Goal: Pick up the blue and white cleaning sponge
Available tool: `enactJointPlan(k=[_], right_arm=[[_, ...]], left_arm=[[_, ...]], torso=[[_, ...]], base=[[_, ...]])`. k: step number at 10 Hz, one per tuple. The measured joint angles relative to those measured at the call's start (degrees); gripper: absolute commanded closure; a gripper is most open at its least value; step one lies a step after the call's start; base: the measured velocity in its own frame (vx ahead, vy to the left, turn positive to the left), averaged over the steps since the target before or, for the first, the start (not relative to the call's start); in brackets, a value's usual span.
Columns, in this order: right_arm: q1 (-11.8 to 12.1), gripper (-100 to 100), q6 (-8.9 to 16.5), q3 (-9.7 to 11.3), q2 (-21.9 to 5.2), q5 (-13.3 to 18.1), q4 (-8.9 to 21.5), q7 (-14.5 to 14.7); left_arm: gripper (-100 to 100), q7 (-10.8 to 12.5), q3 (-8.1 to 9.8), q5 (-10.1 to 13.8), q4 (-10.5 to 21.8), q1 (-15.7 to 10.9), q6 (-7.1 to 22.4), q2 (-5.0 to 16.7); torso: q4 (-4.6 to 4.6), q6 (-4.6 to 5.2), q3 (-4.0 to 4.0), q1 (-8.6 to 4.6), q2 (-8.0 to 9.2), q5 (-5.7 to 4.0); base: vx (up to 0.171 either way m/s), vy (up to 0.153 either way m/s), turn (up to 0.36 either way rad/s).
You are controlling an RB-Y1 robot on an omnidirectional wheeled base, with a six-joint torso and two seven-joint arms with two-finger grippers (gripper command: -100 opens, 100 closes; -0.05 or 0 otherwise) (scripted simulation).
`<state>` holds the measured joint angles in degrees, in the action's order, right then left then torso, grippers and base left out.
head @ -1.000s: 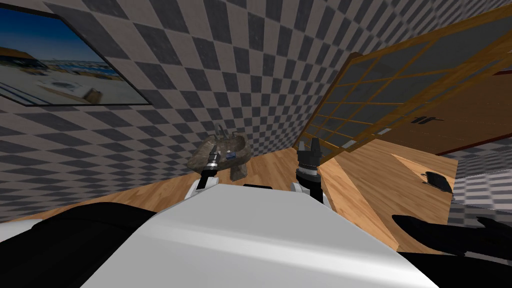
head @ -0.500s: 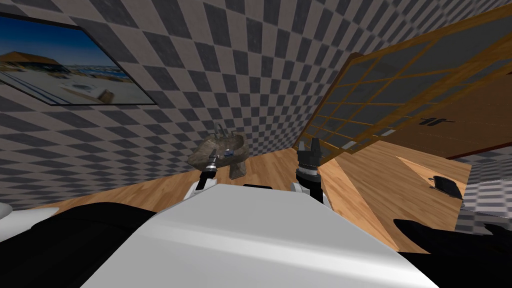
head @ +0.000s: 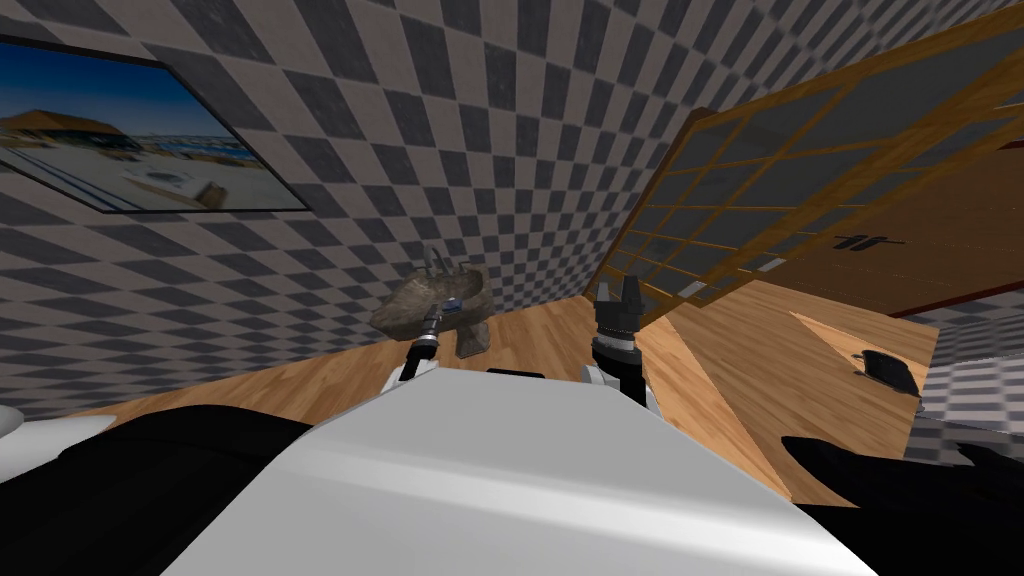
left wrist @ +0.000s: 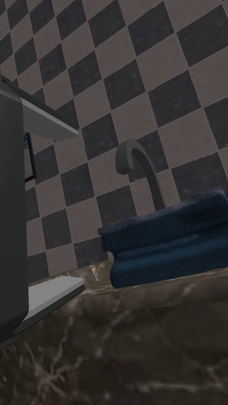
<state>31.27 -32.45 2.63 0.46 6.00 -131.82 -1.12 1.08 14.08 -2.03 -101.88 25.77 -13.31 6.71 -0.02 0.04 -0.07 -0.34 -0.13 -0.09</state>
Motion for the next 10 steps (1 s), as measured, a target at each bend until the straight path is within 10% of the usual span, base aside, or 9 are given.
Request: enactJointPlan(k=[5,6,7,8,10], right_arm=[[0.0,0,0.0,-0.01,-0.01,0.0,0.0,0.0],[0.0,0,0.0,-0.01,-0.01,0.0,0.0,0.0],[0.0,0,0.0,-0.01,-0.01,0.0,0.0,0.0],[0.0,0,0.0,-0.01,-0.01,0.0,0.0,0.0],[0.0,0,0.0,-0.01,-0.01,0.0,0.0,0.0]], left_arm=[[-100,-1.05,-0.48,0.52,3.13,-0.93,-0.59,-7.25],[0,-1.05,-0.48,0.53,3.19,-0.95,-0.64,-7.35],[-100,-1.05,-0.48,0.53,3.18,-0.95,-0.63,-7.34],[100,-1.05,-0.48,0.53,3.19,-0.95,-0.63,-7.34],[100,-1.05,-0.48,0.53,3.19,-0.95,-0.63,-7.34]], torso=[[-0.01,-0.01,-0.04,0.31,-0.06,0.06],[0.0,-0.01,-0.01,0.33,-0.02,0.06],[0.0,-0.01,0.01,0.33,0.01,0.06],[0.01,-0.01,0.01,0.33,0.02,0.06],[0.01,-0.01,0.02,0.33,0.03,0.06]], base=[[0.026,-0.009,-0.014],[0.0,0.0,0.0],[0.0,0.0,0.0],[0.0,0.0,0.0],[0.0,0.0,0.0]])
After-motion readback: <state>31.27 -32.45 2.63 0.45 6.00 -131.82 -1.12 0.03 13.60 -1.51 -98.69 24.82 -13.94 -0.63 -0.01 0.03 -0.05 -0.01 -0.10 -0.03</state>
